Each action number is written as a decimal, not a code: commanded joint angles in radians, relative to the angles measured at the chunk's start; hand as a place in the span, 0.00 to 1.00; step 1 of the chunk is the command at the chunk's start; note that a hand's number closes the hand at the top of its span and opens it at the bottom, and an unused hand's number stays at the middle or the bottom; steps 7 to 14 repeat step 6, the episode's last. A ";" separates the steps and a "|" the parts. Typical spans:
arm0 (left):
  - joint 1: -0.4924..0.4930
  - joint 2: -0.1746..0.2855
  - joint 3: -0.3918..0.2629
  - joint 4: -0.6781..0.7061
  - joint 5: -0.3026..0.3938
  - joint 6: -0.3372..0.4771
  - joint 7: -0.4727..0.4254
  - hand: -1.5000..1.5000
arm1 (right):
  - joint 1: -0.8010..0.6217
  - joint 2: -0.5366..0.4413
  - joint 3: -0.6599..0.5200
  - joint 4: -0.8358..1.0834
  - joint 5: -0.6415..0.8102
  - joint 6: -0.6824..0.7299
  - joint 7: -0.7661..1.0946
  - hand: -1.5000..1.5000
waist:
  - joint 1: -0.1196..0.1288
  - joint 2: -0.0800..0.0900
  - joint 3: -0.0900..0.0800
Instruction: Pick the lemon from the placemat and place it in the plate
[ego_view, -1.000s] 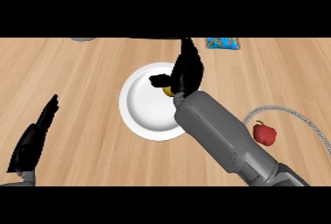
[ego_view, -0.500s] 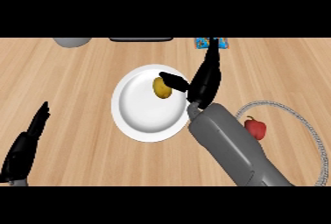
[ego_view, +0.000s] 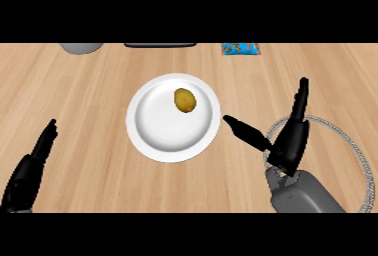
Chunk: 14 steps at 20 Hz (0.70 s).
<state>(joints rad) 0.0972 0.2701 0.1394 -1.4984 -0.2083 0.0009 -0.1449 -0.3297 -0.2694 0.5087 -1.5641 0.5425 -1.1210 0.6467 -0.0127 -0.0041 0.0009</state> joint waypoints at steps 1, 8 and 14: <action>-0.027 0.009 -0.002 -0.046 -0.012 -0.015 0.063 0.50 | 0.147 -0.108 -0.029 -0.168 -0.067 0.045 -0.068 0.00 | 0.007 0.002 0.000; -0.053 -0.034 -0.003 0.040 -0.042 0.022 -0.004 0.50 | 0.284 -0.142 -0.081 -0.254 -0.203 0.056 -0.211 0.00 | 0.009 0.004 -0.001; -0.053 -0.034 -0.003 0.040 -0.042 0.022 -0.004 0.50 | 0.284 -0.142 -0.081 -0.254 -0.203 0.056 -0.211 0.00 | 0.009 0.004 -0.001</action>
